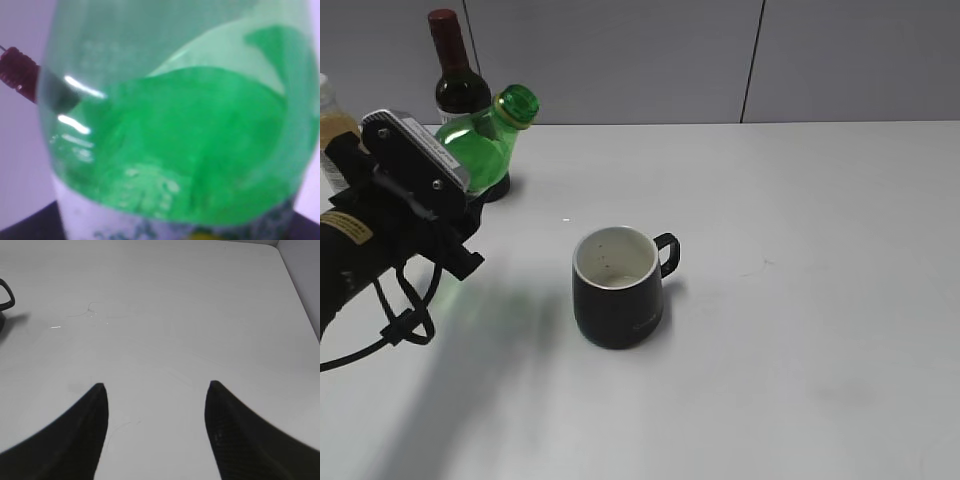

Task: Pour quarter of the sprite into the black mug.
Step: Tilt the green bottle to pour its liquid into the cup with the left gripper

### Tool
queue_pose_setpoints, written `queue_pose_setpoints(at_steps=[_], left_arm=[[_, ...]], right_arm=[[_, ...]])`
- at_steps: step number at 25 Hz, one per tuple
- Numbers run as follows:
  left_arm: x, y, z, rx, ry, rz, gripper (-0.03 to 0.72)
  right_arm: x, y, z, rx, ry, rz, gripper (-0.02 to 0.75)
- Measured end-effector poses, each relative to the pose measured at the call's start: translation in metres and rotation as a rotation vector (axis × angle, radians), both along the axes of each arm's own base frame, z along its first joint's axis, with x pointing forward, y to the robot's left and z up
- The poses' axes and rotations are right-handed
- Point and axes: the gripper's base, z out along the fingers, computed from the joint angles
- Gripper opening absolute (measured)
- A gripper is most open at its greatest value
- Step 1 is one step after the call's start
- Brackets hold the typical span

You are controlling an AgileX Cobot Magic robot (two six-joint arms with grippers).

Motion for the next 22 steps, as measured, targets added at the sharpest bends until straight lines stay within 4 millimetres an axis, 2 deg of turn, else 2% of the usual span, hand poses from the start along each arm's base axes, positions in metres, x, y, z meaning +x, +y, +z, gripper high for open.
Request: queue_pose_setpoints(at_steps=[6, 13, 22], left_arm=[[0.008, -0.007, 0.002, 0.108, -0.031, -0.013, 0.474], [0.012, -0.024, -0.005, 0.268, -0.044, -0.064, 0.473], [0.012, -0.023, -0.007, 0.388, -0.05, -0.062, 0.472]], right_arm=[[0.0, 0.0, 0.0, 0.0, 0.0, 0.0, 0.467], [0.0, 0.0, 0.0, 0.0, 0.0, 0.0, 0.459], [0.0, 0.0, 0.0, 0.0, 0.0, 0.0, 0.459]])
